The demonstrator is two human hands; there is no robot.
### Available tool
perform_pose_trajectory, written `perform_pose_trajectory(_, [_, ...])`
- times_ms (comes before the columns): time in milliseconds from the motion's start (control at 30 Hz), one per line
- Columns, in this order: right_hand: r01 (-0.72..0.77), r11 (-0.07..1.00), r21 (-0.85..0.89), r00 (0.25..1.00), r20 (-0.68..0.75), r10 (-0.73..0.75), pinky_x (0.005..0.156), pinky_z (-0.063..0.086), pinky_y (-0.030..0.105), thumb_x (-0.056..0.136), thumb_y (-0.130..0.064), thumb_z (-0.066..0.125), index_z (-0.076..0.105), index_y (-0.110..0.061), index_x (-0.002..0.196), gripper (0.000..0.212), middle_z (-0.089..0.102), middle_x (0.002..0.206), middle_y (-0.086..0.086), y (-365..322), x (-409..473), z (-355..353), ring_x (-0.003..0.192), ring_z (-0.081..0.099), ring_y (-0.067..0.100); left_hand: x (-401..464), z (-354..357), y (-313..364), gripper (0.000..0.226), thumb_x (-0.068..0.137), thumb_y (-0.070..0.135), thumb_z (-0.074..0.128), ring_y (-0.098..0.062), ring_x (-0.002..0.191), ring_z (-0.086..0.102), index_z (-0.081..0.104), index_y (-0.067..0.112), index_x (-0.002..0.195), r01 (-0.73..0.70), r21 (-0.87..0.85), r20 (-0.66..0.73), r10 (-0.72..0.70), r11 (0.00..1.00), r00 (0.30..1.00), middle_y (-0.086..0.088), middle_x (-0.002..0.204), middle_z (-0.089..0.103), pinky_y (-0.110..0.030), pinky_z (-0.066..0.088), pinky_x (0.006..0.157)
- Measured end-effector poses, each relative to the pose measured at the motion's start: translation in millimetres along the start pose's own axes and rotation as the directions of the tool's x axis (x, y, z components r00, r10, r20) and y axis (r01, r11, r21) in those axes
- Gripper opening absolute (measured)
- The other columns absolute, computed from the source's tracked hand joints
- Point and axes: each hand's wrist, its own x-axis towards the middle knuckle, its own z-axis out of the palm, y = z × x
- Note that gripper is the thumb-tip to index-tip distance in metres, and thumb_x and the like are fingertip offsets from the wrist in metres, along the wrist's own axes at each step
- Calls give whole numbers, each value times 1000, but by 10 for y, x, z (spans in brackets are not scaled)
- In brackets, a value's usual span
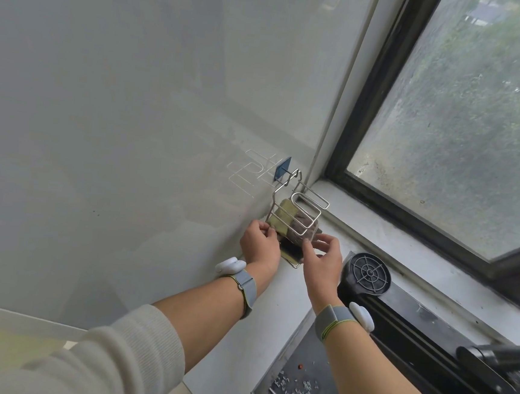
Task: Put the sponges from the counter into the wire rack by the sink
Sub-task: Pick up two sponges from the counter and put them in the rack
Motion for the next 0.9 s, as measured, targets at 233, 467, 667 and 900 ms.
perform_pose_trajectory(233, [-13,1000,14,1000,-10,13,72,62,44,101,-27,70,58,-23,114,17,71,108,1,-11,-58,-26,81,74,31,19,25,-34,16,99,12,66,-41,76,75,62,21,87,-27,11,8,27,1000,1000,-13,88,76,-48,65,71])
perform_pose_trajectory(467, [-14,1000,11,1000,8,14,65,52,30,106,-30,62,61,-20,118,15,69,109,-3,-38,-81,-28,81,73,27,74,58,-91,22,98,31,63,-40,70,74,58,26,77,5,53,20,-6,999,1000,-10,82,76,-52,65,69])
perform_pose_trajectory(667, [-8,1000,-21,1000,7,8,84,63,48,104,-27,55,66,-27,114,14,68,118,5,7,-23,13,99,71,28,-7,-48,18,31,110,31,48,-33,60,76,65,10,96,-1,82,86,-6,997,996,-12,87,75,-25,50,46])
perform_pose_trajectory(900, [-28,999,-41,1000,-5,27,91,62,54,98,-22,51,67,-32,120,29,68,118,4,35,-22,14,103,73,34,-61,-114,-41,31,108,23,43,-32,59,76,65,7,94,6,127,141,-24,992,990,-15,89,75,-29,55,53])
